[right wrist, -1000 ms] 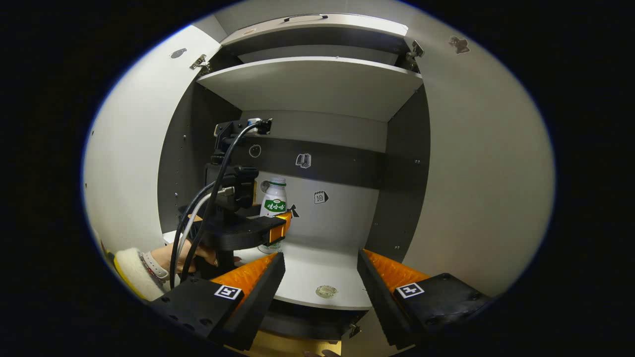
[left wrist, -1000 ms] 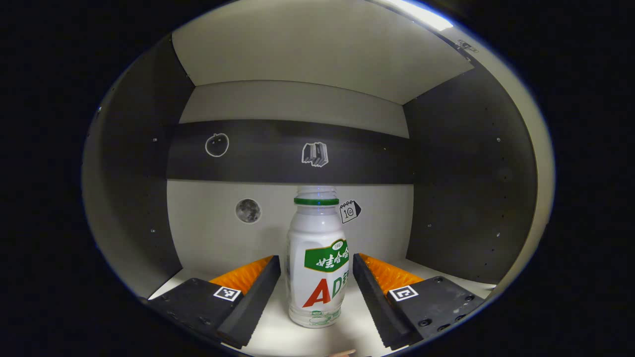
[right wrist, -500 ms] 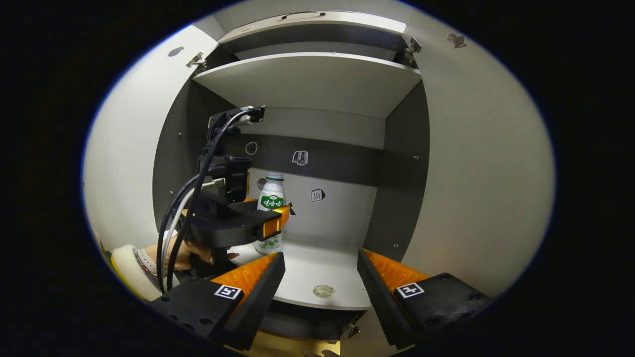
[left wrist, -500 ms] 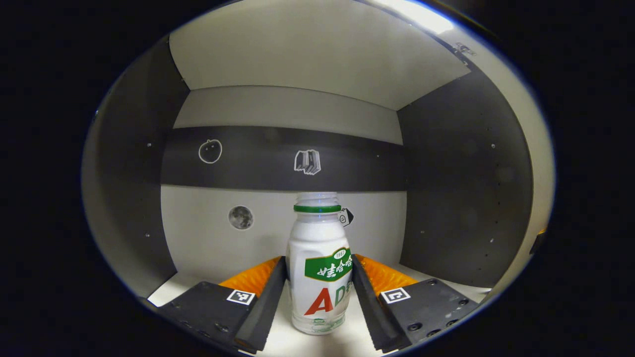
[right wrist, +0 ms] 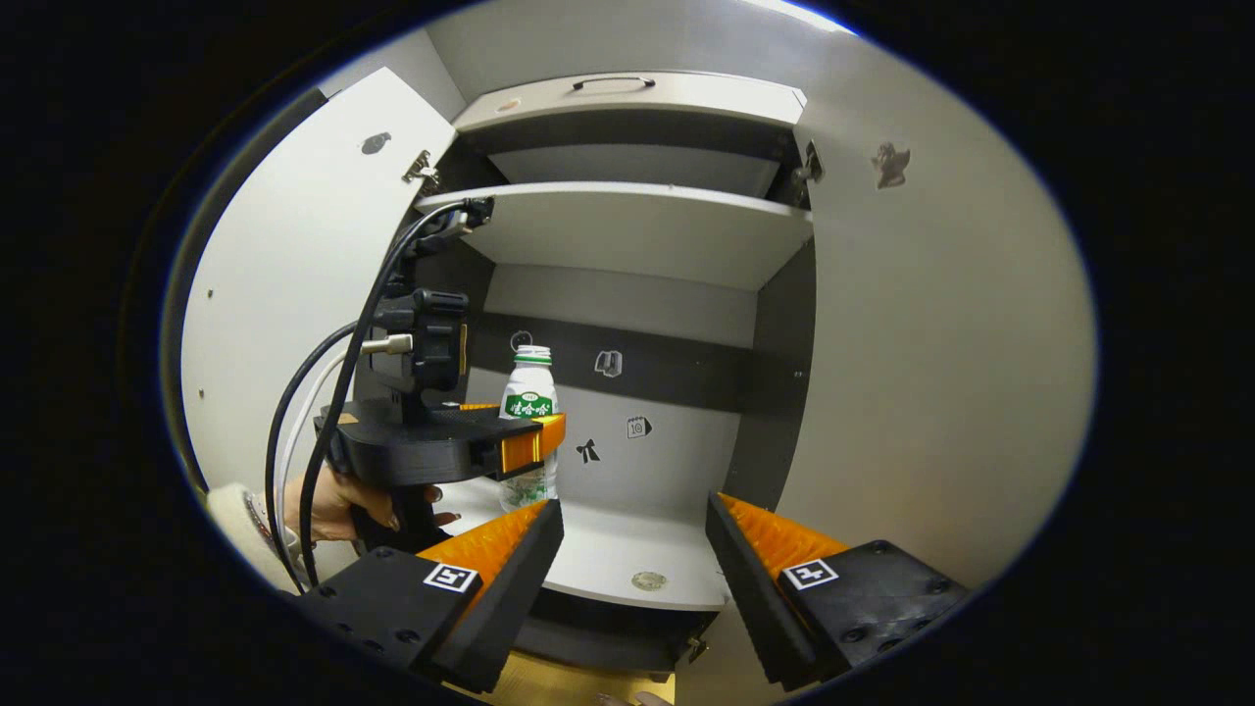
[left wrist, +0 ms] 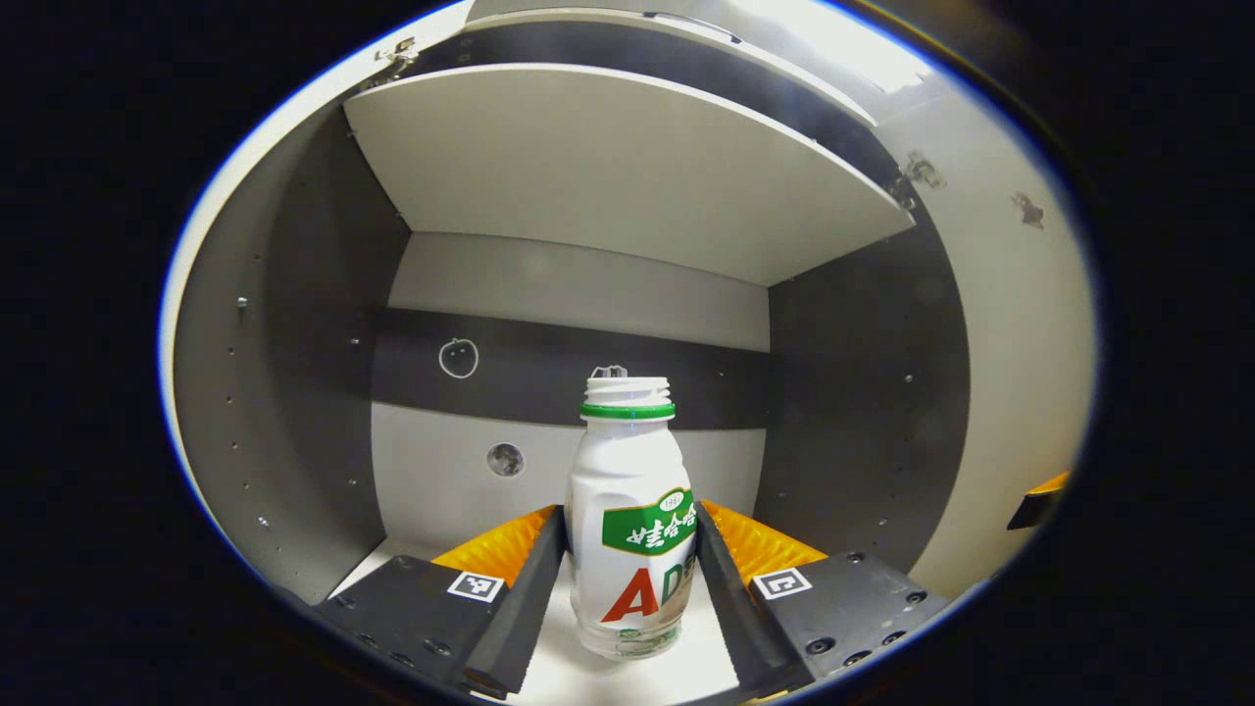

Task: Grasp the bottle in the cabinet with the left hand and place it on the coaster, then close the right door with the right hand and the left door with the left hand.

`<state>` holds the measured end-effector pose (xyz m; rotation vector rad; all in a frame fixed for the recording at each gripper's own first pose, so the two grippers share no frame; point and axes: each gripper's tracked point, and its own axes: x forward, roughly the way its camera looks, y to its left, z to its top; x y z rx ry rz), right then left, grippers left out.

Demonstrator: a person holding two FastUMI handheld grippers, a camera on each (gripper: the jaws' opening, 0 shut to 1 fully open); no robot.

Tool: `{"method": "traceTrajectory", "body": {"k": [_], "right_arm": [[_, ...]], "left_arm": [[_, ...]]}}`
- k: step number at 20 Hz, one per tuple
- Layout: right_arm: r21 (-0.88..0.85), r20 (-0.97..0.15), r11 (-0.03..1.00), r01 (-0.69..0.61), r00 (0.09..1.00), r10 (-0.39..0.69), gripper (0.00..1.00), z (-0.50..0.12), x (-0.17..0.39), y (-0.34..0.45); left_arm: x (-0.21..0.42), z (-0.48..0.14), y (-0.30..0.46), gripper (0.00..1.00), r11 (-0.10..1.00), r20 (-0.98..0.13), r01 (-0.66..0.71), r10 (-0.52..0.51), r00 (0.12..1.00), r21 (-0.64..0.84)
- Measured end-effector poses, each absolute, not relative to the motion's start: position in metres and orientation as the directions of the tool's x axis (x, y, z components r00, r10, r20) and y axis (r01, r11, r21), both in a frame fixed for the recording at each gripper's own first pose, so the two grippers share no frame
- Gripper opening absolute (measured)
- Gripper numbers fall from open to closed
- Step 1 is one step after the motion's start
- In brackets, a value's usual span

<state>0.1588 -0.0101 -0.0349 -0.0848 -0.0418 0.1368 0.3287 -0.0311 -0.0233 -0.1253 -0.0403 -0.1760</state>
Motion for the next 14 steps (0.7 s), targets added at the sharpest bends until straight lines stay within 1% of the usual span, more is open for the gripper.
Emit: {"method": "traceTrajectory", "body": {"k": [3,10,14], "right_arm": [[-0.072,0.055,0.986,-0.150,0.987,0.154,0.96,-0.025,0.137,-0.002],[-0.054,0.037,0.986,-0.159,0.986,0.161,0.96,-0.022,0.086,0.015],[-0.050,0.030,0.988,-0.146,0.989,0.148,0.97,-0.021,0.057,0.025]], "left_arm": [[0.300,-0.018,-0.019,0.77,0.984,0.053,0.149,-0.144,0.988,-0.097],[0.230,-0.017,-0.002,0.77,0.989,0.043,0.124,-0.121,0.992,-0.075],[0.190,-0.024,-0.006,0.77,0.982,0.028,0.160,-0.158,0.987,-0.104]]}}
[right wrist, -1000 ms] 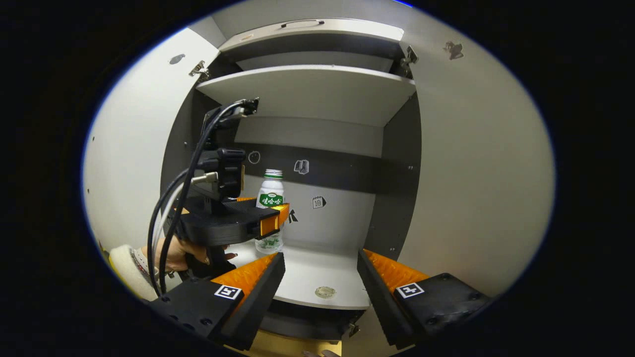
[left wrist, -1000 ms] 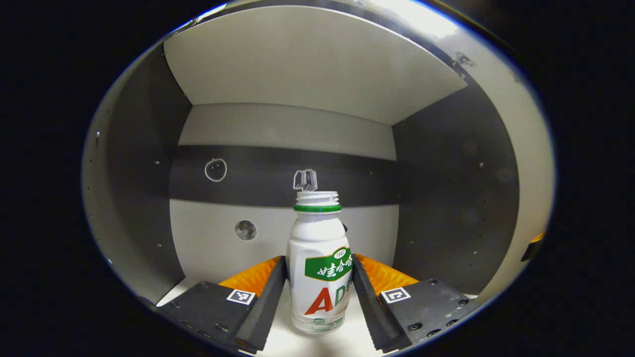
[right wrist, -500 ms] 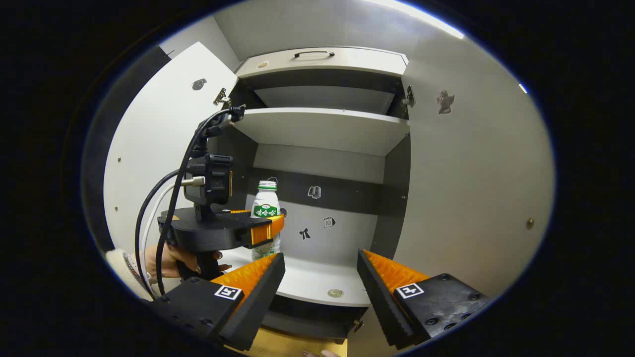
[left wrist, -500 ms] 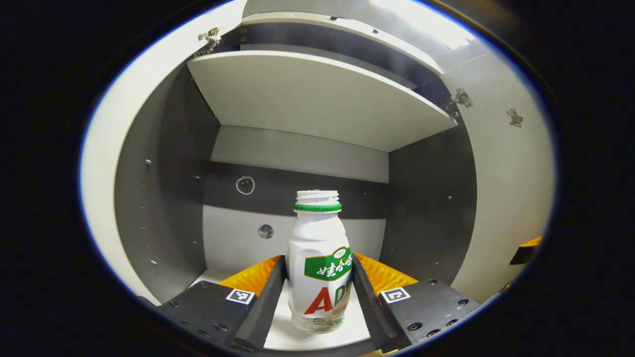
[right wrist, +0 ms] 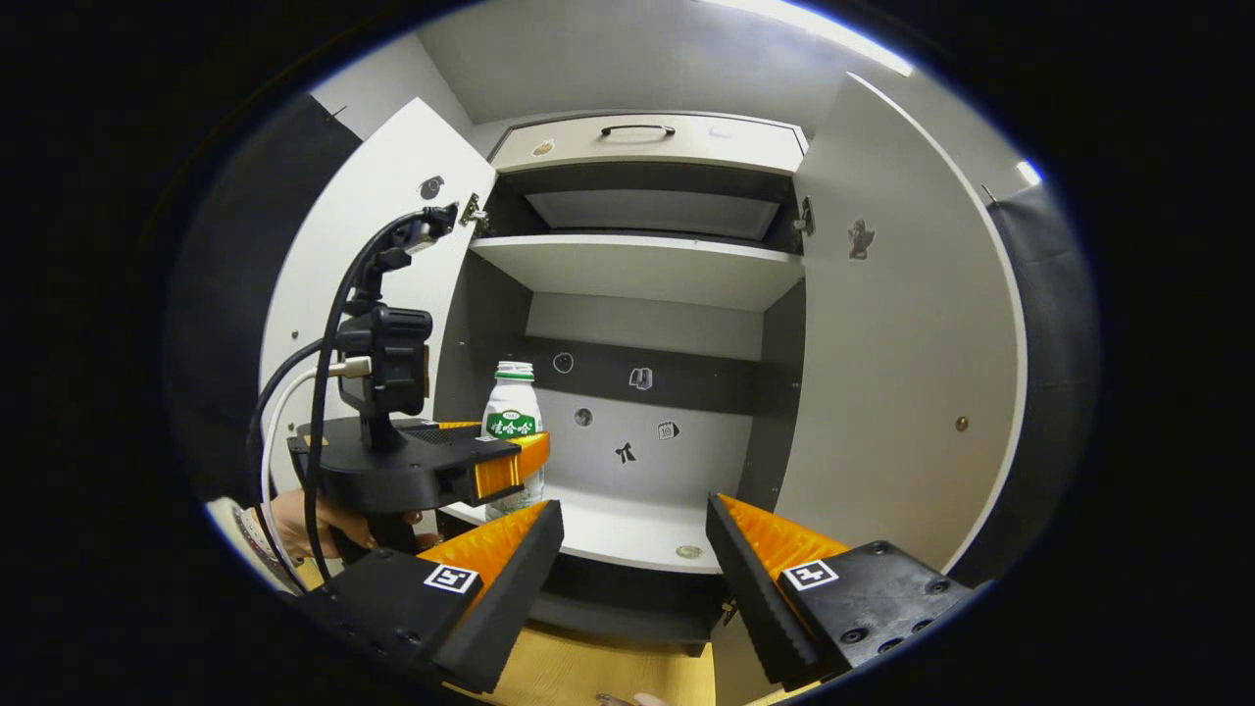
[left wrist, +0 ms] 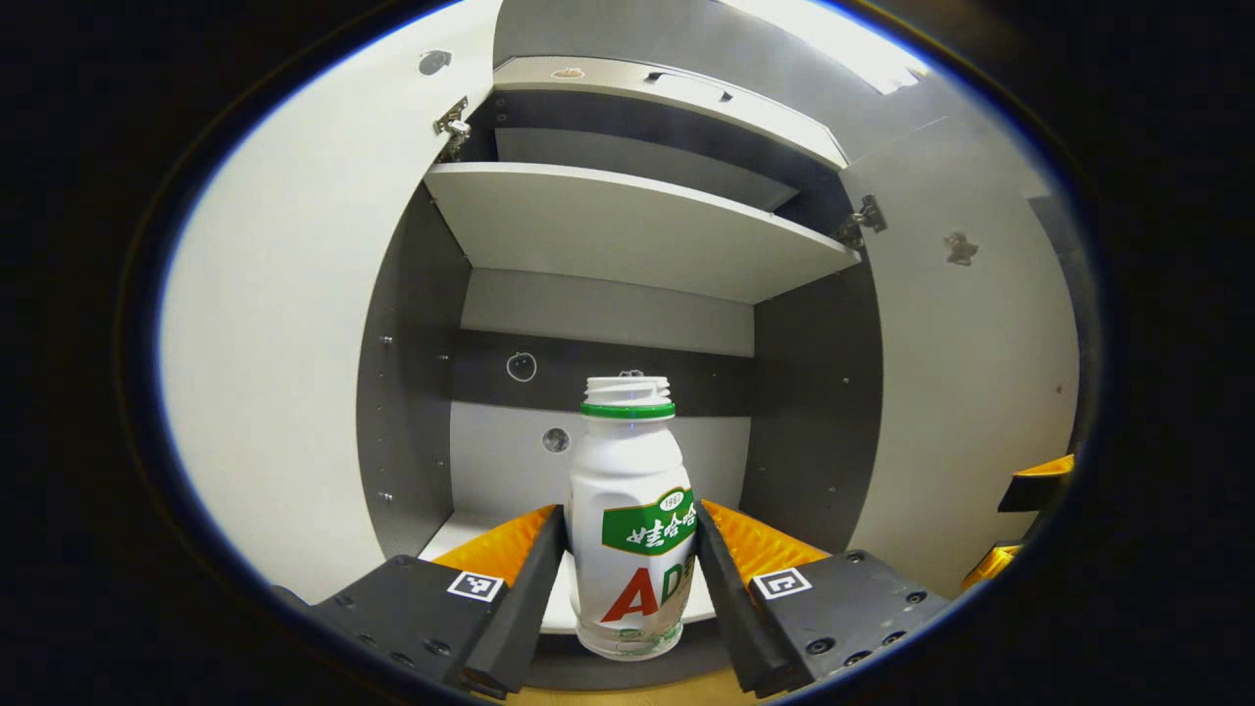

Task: Grasp the bottle in the cabinet with the left hand and place it on the coaster, then close the right door with the right hand and the left door with the left hand.

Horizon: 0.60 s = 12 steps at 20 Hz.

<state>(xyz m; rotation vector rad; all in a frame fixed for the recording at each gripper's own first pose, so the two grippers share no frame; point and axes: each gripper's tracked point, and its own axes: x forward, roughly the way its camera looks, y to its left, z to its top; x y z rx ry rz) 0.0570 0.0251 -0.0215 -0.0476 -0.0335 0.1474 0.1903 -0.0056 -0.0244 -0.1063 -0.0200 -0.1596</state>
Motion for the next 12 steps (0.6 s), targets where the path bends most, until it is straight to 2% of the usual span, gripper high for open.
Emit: {"method": "traceTrajectory", "body": {"k": [4,12], "right_arm": [[-0.015,-0.008,0.990,-0.137,0.991,0.137,0.96,-0.028,0.027,0.039],[-0.074,-0.036,0.997,-0.038,0.999,0.035,0.95,-0.040,-0.028,0.039]], "left_arm": [[0.150,-0.040,-0.001,0.78,0.977,-0.007,0.184,-0.185,0.983,-0.109],[0.076,-0.055,-0.014,0.77,0.944,-0.020,0.302,-0.307,0.951,-0.132]]}}
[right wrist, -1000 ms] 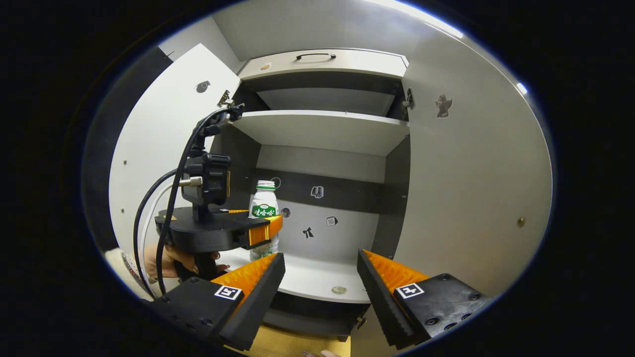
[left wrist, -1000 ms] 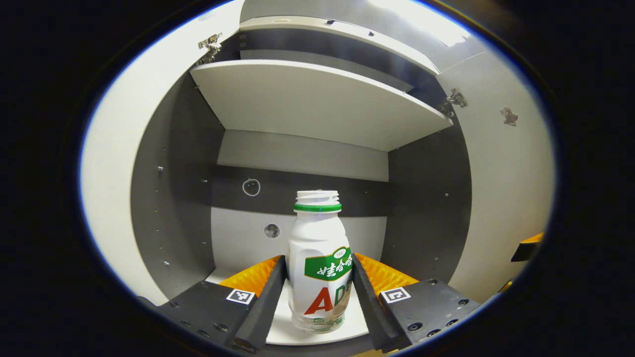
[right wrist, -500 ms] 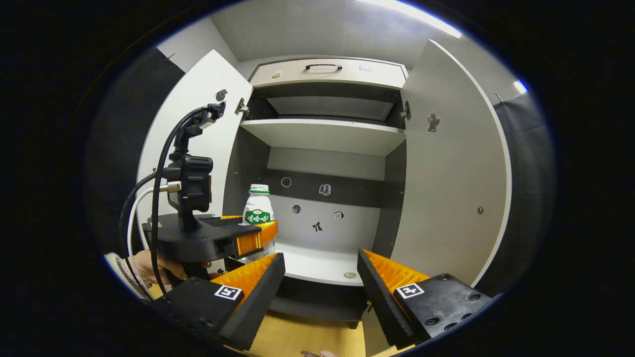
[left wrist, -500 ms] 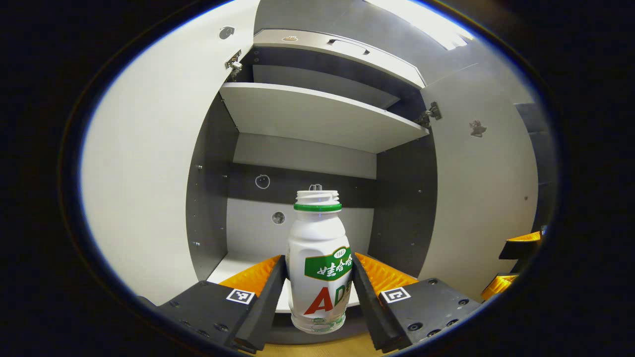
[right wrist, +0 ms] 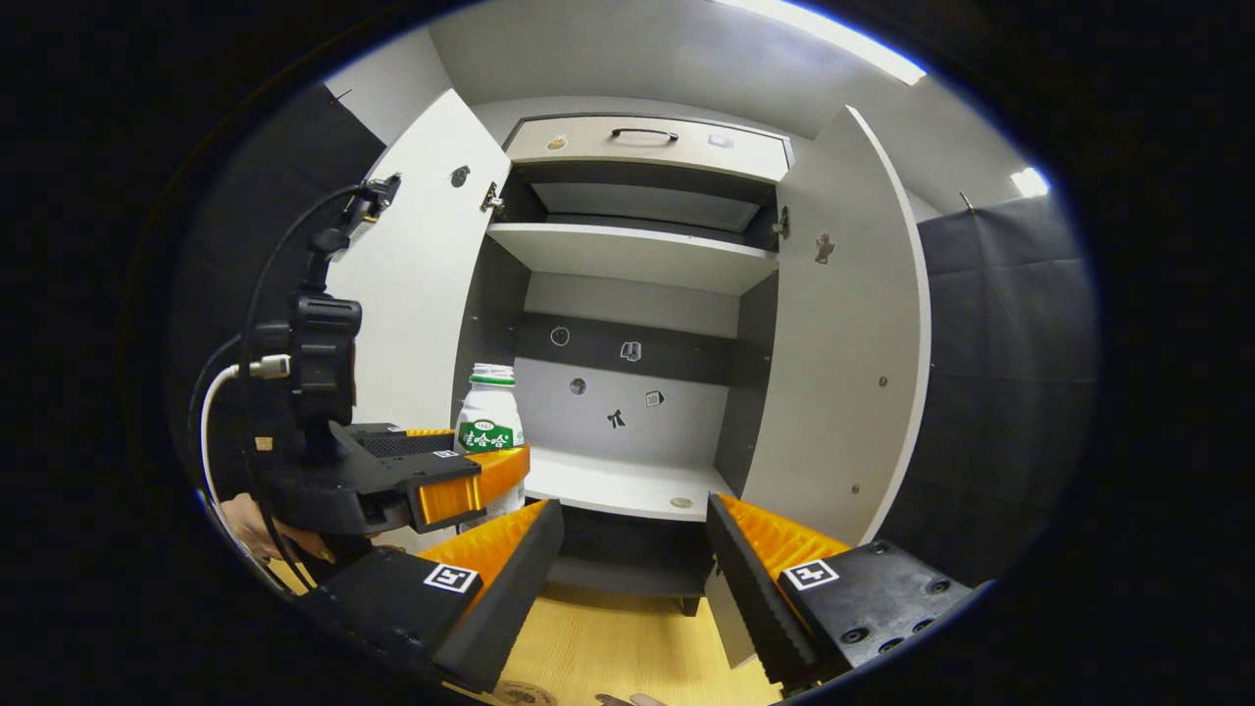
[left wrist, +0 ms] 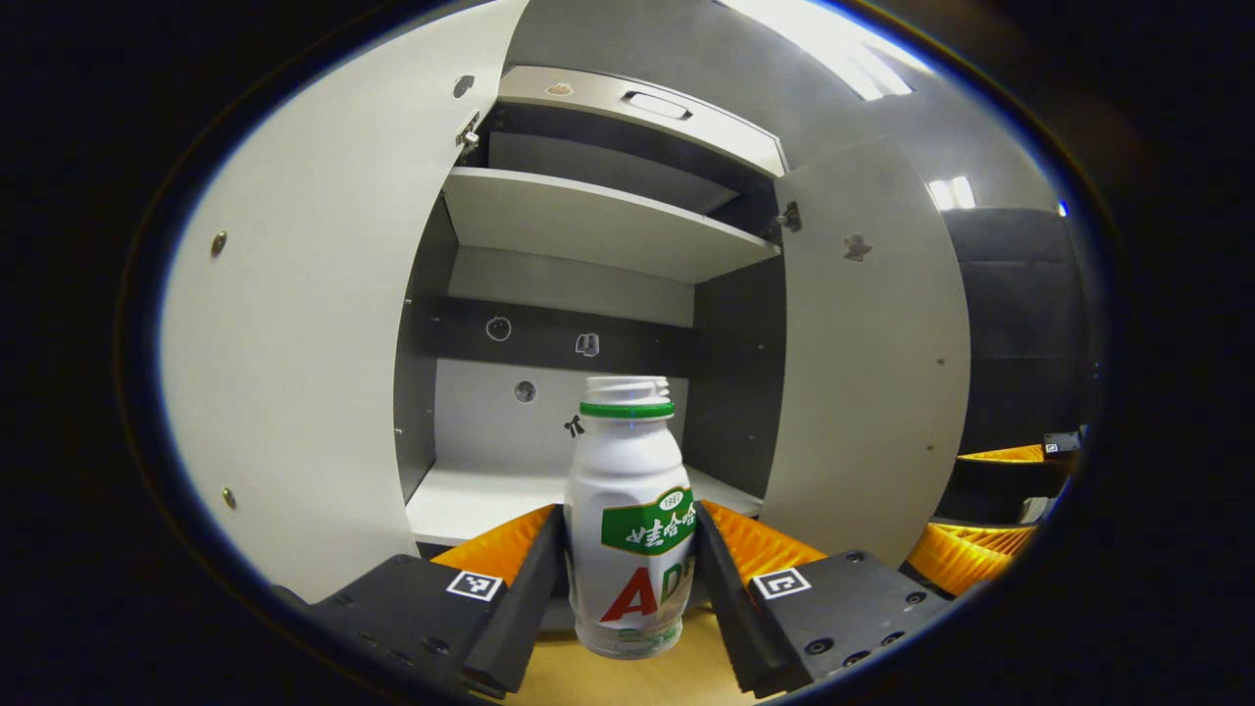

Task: Grasp the bottle in the cabinet with the left hand and place it on the coaster, then close the right door with the right hand and the left door with the left hand.

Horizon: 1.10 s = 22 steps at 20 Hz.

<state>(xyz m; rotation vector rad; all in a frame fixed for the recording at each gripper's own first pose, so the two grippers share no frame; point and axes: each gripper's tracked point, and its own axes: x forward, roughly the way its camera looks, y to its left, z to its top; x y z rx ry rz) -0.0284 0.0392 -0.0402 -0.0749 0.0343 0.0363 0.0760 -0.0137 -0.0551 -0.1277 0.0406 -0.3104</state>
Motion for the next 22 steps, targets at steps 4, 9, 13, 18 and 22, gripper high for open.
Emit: {"method": "traceTrajectory", "body": {"k": [4,9,13,18,22], "right_arm": [[-0.119,-0.055,0.993,-0.006,0.998,-0.001,0.96,-0.046,-0.047,0.031],[-0.114,-0.060,0.993,-0.022,0.998,0.015,0.96,-0.049,-0.052,0.021],[-0.124,-0.063,0.991,-0.047,0.997,0.040,0.96,-0.063,-0.046,0.007],[-0.177,-0.101,0.978,-0.111,0.990,0.094,0.97,-0.097,-0.049,-0.012],[-0.164,-0.110,0.976,-0.141,0.986,0.124,0.97,-0.136,-0.053,-0.019]], "left_arm": [[0.052,-0.064,-0.016,0.78,0.938,-0.028,0.320,-0.326,0.945,-0.132],[0.023,-0.079,-0.023,0.77,0.935,-0.016,0.330,-0.335,0.942,-0.129],[-0.008,-0.101,-0.030,0.77,0.937,0.020,0.334,-0.334,0.942,-0.098],[-0.044,-0.156,-0.042,0.77,0.960,-0.005,0.261,-0.263,0.965,-0.100],[-0.068,-0.203,-0.057,0.77,0.971,-0.013,0.223,-0.225,0.974,-0.086]]}}
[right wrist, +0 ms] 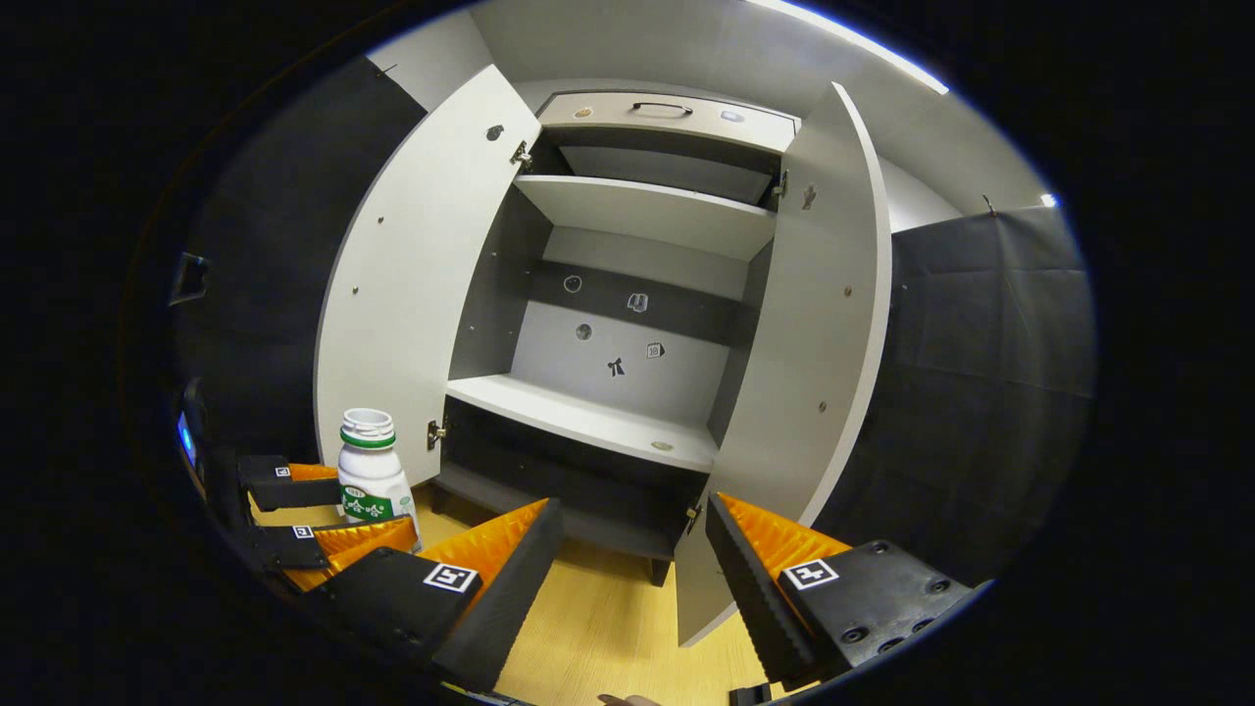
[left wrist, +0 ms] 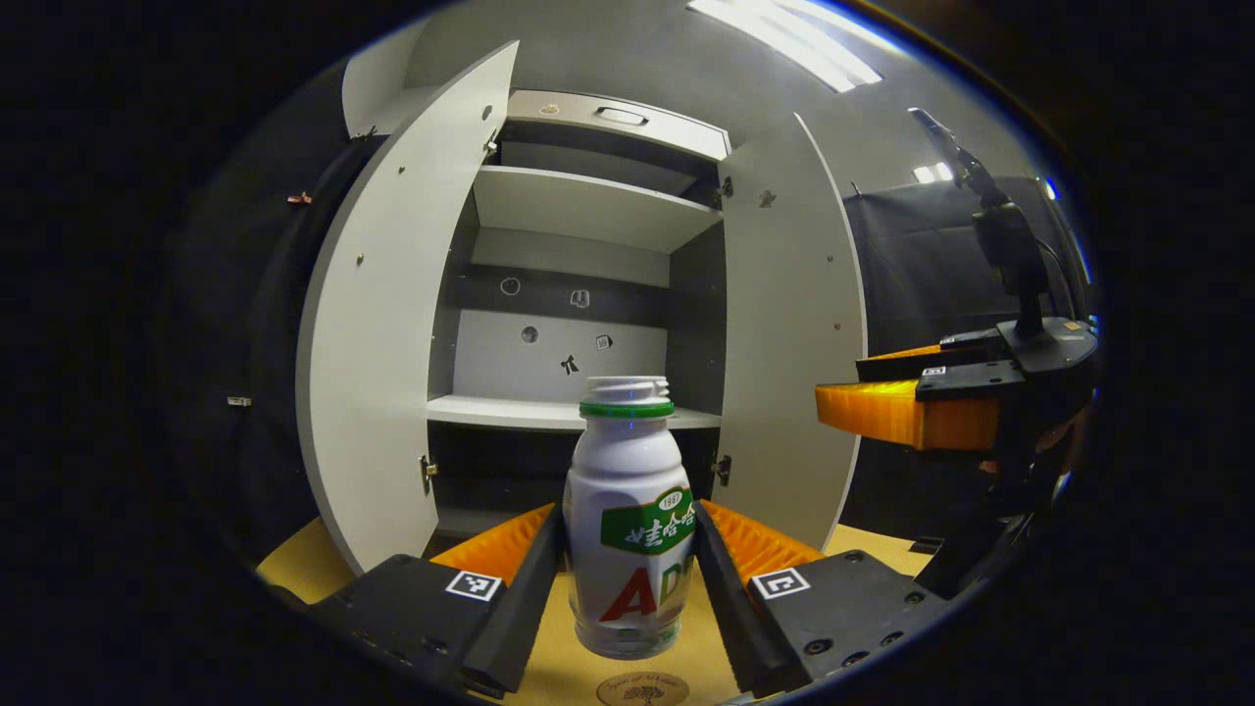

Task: Grasp the bottle in the cabinet with the left hand and place it on the coaster, then close the right door with the right hand and the left door with the left hand.

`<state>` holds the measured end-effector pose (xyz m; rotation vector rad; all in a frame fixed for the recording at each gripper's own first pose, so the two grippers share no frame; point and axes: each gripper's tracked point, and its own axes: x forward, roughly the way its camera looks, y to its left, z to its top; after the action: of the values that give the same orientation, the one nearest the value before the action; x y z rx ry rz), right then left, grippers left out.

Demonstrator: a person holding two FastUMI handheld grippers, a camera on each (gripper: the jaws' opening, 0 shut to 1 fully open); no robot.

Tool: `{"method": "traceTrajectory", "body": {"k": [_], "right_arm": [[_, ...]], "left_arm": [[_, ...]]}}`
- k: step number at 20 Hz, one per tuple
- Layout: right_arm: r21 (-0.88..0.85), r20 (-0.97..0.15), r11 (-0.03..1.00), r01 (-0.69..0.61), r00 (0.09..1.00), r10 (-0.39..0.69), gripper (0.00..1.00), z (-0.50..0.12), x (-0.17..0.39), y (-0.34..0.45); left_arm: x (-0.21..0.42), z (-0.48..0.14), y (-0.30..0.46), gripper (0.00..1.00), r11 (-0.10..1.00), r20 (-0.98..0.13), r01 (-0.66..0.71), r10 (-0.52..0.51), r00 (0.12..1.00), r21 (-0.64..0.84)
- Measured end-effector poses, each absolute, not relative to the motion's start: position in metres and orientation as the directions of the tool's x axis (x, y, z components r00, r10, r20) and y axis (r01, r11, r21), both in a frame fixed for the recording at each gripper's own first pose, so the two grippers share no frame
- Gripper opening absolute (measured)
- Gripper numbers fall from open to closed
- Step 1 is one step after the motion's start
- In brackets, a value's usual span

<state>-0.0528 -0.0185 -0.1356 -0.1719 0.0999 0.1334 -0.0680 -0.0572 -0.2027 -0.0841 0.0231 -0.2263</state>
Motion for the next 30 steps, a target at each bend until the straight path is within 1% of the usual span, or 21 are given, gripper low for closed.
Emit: {"method": "traceTrajectory", "body": {"k": [4,10,14,19,23,28,30], "right_arm": [[-0.136,-0.162,0.979,-0.151,0.978,0.128,0.97,-0.181,-0.056,-0.026],[-0.118,-0.206,0.980,-0.160,0.970,0.133,0.97,-0.226,-0.068,-0.036],[-0.121,-0.220,0.978,-0.170,0.965,0.141,0.97,-0.244,-0.073,-0.033],[-0.144,-0.211,0.974,-0.174,0.967,0.141,0.97,-0.258,-0.077,-0.032],[-0.130,-0.249,0.977,-0.169,0.959,0.133,0.97,-0.277,-0.082,-0.033],[-0.144,-0.257,0.978,-0.151,0.960,0.111,0.97,-0.279,-0.084,-0.040],[-0.141,-0.259,0.978,-0.152,0.959,0.112,0.97,-0.277,-0.084,-0.036]], "left_arm": [[-0.077,-0.248,-0.075,0.77,0.972,-0.018,0.219,-0.221,0.975,-0.086],[-0.084,-0.311,-0.082,0.78,0.983,-0.042,0.179,-0.180,0.983,-0.031],[-0.087,-0.340,-0.088,0.78,0.982,-0.047,0.179,-0.183,0.982,-0.067],[-0.085,-0.363,-0.088,0.78,0.984,-0.038,0.169,-0.172,0.984,-0.061],[-0.082,-0.377,-0.083,0.78,0.988,-0.041,0.144,-0.146,0.988,-0.050],[-0.086,-0.377,-0.088,0.80,0.987,-0.031,0.161,-0.161,0.986,-0.018],[-0.087,-0.376,-0.084,0.81,0.988,-0.033,0.151,-0.151,0.988,-0.022]]}}
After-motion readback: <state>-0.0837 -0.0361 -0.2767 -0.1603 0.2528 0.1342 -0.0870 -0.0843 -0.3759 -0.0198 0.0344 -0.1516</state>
